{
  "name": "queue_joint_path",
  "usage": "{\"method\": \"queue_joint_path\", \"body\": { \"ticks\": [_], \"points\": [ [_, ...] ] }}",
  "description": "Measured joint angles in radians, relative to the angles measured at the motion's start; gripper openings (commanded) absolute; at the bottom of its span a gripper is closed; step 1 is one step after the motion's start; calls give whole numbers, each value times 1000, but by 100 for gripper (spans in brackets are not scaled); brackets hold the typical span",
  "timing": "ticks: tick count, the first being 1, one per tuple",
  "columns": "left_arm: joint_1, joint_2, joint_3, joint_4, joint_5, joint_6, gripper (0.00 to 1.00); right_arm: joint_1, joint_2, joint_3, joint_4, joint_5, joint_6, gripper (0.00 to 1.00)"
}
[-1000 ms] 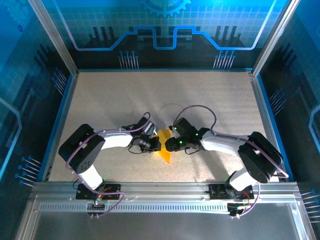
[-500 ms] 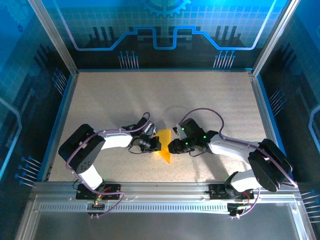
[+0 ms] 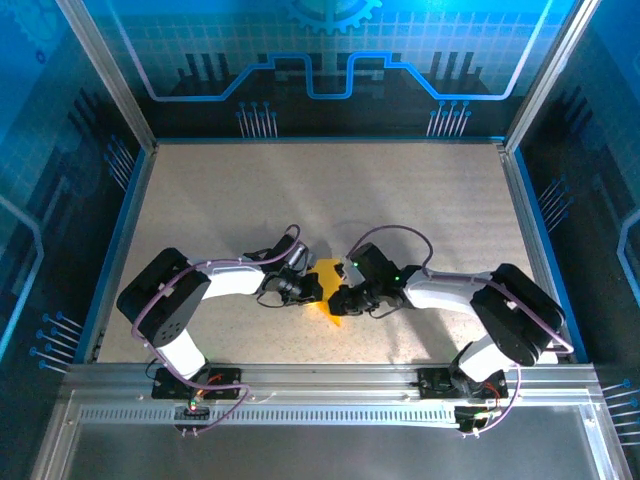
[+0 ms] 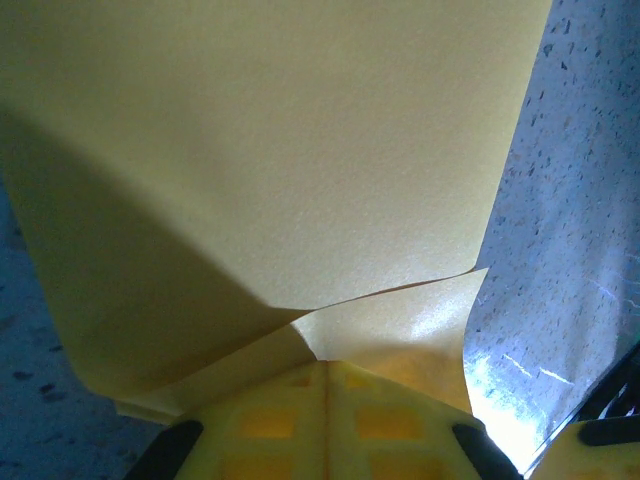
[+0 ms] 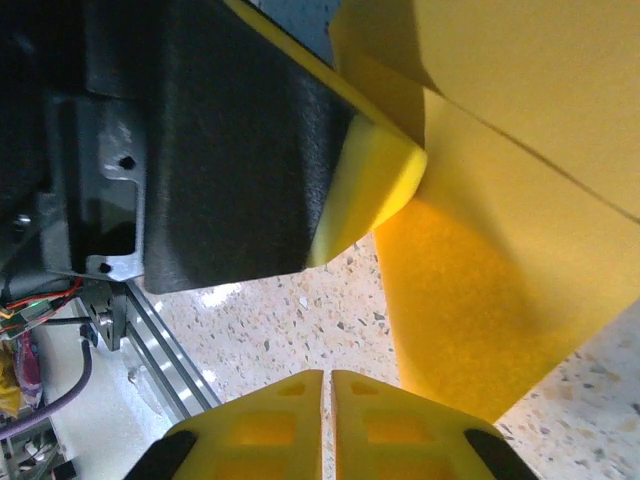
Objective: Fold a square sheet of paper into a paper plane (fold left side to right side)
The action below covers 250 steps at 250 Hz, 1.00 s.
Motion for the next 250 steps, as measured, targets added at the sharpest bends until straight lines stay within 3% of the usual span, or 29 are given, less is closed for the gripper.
{"method": "queue_joint_path", "body": {
  "ticks": [250],
  "points": [
    [0,0,0,0,0,0,7,20,60,-15,19,5,24,11]
  ]
}}
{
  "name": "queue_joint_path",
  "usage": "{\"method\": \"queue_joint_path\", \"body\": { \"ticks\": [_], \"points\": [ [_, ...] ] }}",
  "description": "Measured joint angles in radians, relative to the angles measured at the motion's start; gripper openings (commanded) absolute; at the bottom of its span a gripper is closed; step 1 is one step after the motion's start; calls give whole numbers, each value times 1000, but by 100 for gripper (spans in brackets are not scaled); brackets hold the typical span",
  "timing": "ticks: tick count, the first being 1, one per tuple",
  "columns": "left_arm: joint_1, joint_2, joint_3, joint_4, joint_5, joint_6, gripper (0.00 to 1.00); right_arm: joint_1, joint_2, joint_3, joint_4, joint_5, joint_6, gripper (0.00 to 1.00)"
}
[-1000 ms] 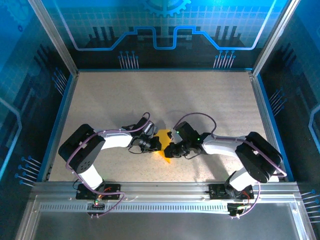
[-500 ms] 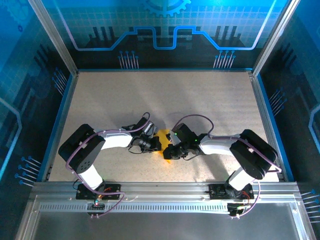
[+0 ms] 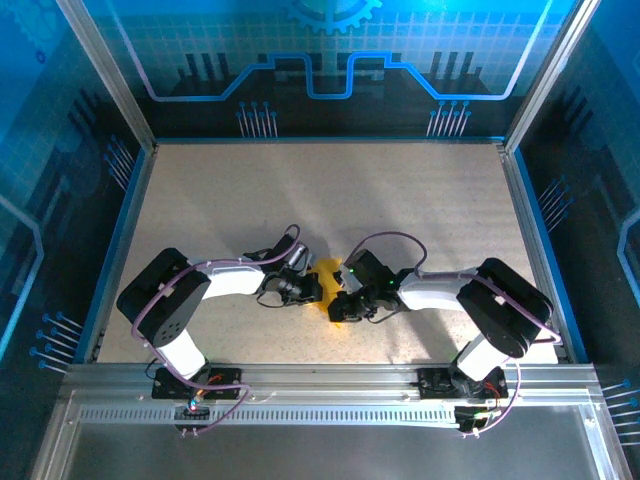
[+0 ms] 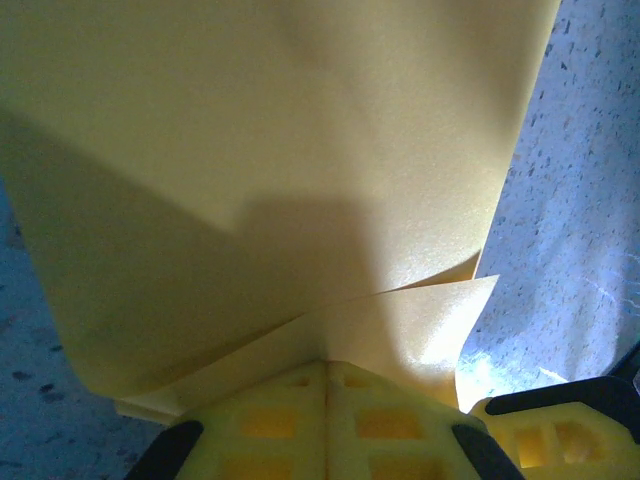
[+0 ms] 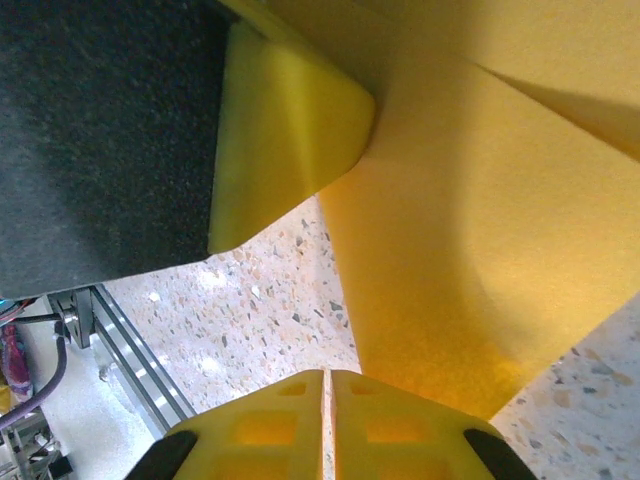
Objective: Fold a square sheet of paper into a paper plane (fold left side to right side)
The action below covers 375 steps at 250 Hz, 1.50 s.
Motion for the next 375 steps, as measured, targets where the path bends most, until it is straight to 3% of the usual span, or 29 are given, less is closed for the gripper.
{"method": "queue_joint_path", "body": {
  "ticks": [375],
  "points": [
    [0,6,0,11,3,0,7,10,7,-5,-48,27,-10,12]
  ]
}}
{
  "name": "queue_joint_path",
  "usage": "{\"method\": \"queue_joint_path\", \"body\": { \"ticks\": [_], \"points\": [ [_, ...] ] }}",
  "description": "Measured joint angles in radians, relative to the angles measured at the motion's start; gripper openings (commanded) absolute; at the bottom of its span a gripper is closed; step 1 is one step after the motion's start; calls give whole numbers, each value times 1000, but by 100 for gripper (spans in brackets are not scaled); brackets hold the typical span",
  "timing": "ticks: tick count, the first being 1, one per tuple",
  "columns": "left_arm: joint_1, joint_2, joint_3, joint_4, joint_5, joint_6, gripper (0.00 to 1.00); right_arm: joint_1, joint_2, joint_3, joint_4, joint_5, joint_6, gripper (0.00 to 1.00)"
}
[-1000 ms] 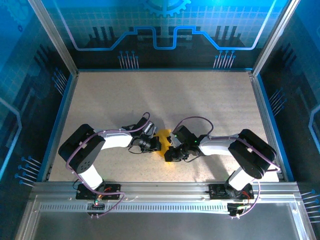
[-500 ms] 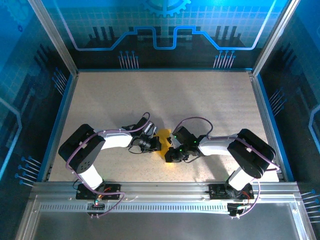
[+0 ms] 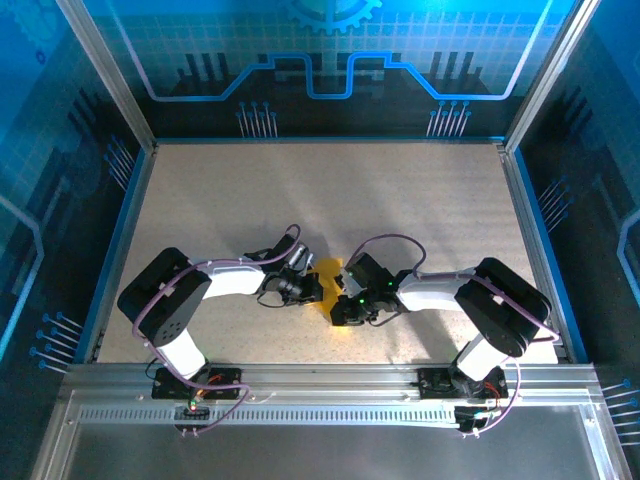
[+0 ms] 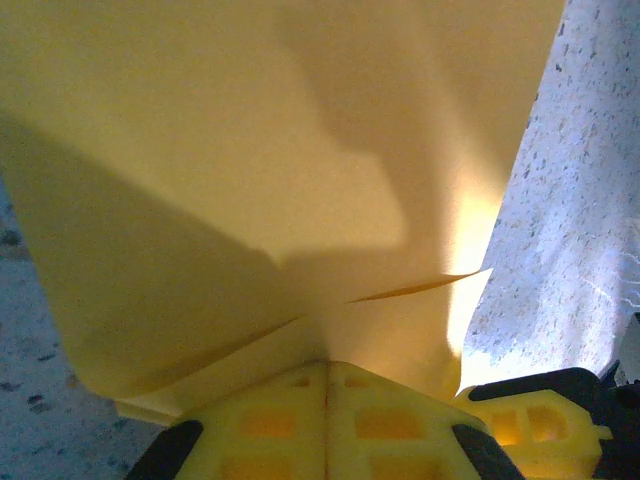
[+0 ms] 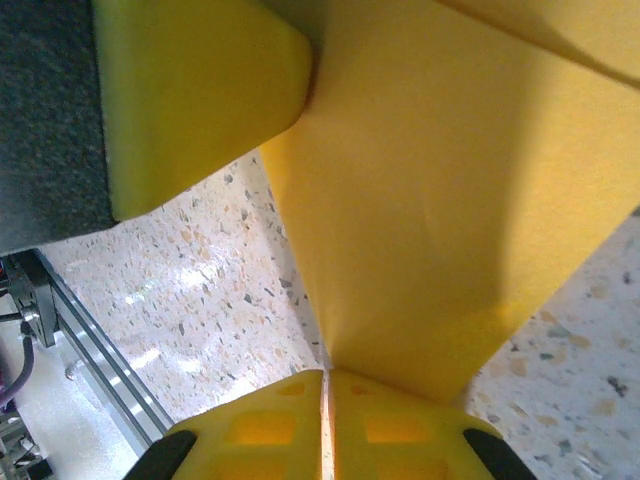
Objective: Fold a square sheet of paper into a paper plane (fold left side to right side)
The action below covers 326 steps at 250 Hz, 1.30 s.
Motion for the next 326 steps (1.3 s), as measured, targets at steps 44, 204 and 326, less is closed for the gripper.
{"method": "queue_joint_path", "body": {
  "ticks": [44,204,326],
  "points": [
    [0,4,0,8,1,0,7,0,-3,0,-11,0,-6,12],
    [0,4,-1,15,1,-11,7,0,-148,-24,-127,-16,-29,12],
    [-1,4,-2,20,0,-24,7,-16,-16,57,-98,1,-32,8]
  ]
}}
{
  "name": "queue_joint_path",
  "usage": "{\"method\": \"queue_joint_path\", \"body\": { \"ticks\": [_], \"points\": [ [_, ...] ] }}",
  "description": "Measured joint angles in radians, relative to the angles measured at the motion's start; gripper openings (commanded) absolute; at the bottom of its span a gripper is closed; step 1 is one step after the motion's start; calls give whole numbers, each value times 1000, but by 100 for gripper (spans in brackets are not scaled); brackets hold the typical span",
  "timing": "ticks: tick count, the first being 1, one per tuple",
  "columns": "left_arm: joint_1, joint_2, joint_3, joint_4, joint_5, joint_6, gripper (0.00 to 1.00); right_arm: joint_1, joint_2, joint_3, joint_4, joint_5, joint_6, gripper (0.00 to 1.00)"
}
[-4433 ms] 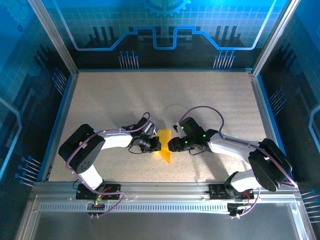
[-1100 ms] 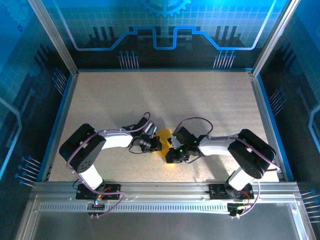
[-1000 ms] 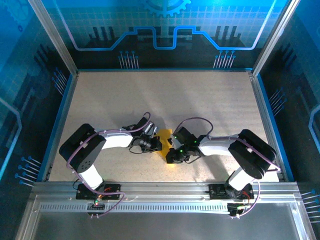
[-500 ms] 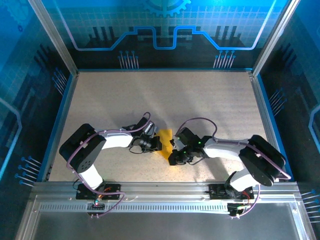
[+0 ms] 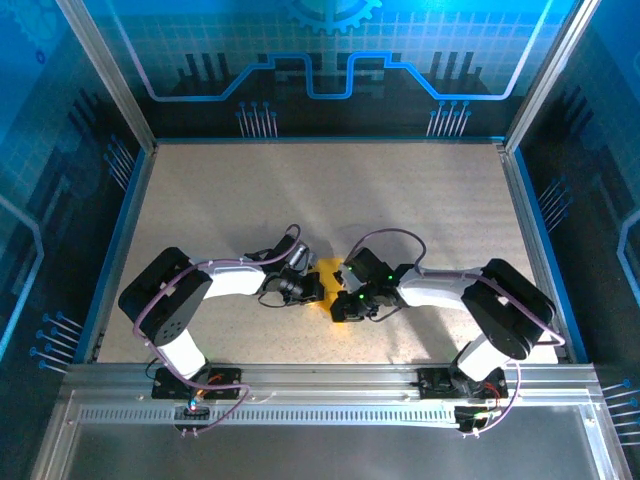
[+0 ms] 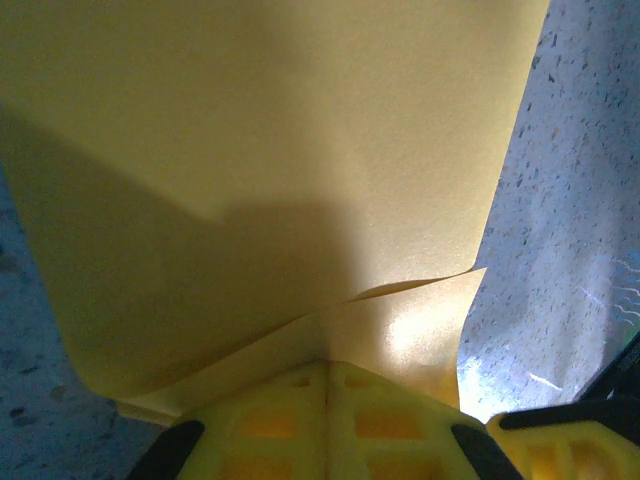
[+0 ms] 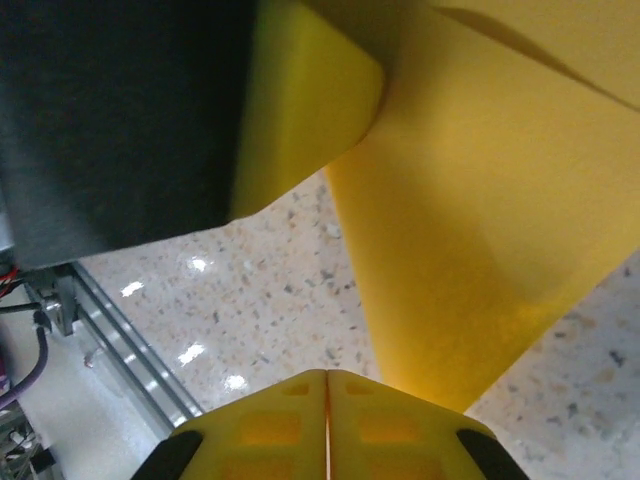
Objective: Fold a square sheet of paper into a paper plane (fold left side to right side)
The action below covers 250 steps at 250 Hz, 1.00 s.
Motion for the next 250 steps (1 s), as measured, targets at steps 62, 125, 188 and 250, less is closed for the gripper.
{"method": "queue_joint_path", "body": {
  "ticks": [62,125,188,250],
  "points": [
    [0,0,-3,8,0,-2,8,-2,35,-3,5,17,-2,0],
    [-2,-25,-16,10,-26,-2,8,-6,45,-17,44,1,-2,0],
    [-2,-144,-64,13,-57,-2,8,-10,49,-35,87,-12,1,0],
    [-27,-190,-105,31,-56,-17,8,-12,57,-35,102,-24,1,0]
  ]
}}
